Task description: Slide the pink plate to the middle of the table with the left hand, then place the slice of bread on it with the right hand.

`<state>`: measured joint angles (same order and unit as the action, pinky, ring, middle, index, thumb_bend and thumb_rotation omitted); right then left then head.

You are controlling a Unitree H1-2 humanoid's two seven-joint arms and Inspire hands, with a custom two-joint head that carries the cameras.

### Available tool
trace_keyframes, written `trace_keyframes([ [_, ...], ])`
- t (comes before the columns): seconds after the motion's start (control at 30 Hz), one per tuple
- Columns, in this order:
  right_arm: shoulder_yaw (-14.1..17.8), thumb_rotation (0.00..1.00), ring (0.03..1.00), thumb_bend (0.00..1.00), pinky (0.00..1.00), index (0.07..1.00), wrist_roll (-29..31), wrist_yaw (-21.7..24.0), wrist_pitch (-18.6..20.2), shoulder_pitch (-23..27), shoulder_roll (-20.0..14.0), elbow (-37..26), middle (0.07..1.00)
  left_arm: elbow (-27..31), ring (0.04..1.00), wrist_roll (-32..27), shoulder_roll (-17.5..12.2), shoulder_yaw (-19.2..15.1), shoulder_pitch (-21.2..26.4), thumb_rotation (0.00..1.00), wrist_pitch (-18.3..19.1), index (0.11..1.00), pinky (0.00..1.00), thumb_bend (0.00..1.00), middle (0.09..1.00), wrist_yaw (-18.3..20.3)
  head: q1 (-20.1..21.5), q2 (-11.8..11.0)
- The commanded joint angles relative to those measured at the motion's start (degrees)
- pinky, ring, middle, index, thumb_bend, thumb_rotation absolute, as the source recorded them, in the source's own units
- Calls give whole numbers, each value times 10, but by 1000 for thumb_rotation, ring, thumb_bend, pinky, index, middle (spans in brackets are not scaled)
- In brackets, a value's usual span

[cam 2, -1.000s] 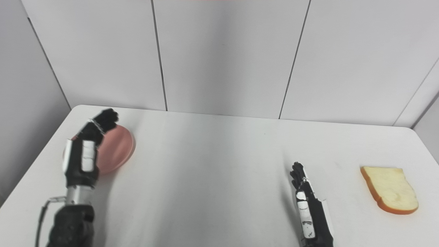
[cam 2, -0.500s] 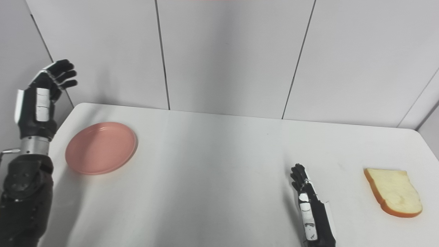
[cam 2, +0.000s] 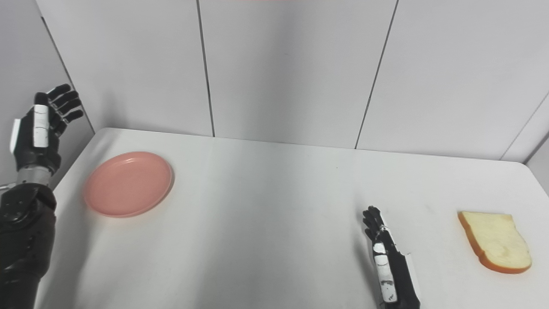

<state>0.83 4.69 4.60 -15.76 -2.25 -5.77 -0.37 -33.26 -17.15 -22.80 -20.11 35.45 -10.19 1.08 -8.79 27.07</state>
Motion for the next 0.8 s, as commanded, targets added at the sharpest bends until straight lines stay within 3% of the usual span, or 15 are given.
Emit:
trace_keyframes([
  [0.0, 0, 1000, 938, 788, 963, 927, 1, 2, 7, -23, 3, 7, 920, -13, 794, -16, -4, -8, 34, 830, -3, 688, 770, 934, 757, 6, 1, 2],
  [0.3, -2, 1000, 936, 786, 956, 928, 3, 3, 17, -28, 3, -5, 922, -120, 803, -3, -5, 3, 46, 902, -23, 716, 749, 828, 786, -6, 3, 6],
  [0.4, -2, 1000, 937, 780, 956, 928, 3, 3, 19, -28, 3, -8, 924, -157, 806, -4, -5, 2, 51, 866, -31, 734, 770, 872, 789, -3, 4, 8],
  [0.57, -4, 1000, 933, 778, 950, 927, 0, 4, 16, -29, 2, -10, 921, -230, 762, 2, -12, 3, 60, 821, -59, 706, 684, 898, 751, -4, 7, 6],
  [0.77, -5, 1000, 922, 781, 937, 918, -3, 1, 18, -31, 4, -14, 915, -308, 733, 2, -22, 9, 71, 790, -103, 677, 681, 964, 719, 24, 8, 8],
])
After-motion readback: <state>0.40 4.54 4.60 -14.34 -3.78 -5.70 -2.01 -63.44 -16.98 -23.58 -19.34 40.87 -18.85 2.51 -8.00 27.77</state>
